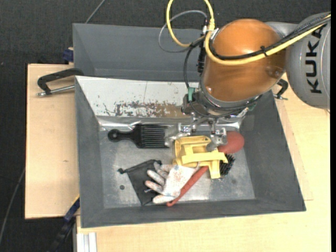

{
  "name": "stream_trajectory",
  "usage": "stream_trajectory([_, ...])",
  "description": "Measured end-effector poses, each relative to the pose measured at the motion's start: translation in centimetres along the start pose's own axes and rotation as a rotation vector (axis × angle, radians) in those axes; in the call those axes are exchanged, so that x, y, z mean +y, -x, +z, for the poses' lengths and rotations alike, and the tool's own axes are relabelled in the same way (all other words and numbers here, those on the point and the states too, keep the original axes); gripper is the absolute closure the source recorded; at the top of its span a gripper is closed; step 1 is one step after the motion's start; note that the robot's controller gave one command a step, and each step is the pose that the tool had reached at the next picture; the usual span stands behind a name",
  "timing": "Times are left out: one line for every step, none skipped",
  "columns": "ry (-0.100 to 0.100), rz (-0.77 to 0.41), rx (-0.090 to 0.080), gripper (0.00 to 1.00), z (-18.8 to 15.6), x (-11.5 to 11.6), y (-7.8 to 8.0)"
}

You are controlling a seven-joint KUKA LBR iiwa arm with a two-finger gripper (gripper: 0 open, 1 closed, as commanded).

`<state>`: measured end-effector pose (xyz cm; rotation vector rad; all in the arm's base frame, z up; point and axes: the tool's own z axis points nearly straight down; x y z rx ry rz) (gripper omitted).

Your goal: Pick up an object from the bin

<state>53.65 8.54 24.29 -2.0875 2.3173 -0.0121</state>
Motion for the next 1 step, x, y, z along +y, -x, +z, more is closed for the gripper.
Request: stream_trajectory([-0.004, -0.076, 0.003, 0.00, 0.07, 1.59, 4.55])
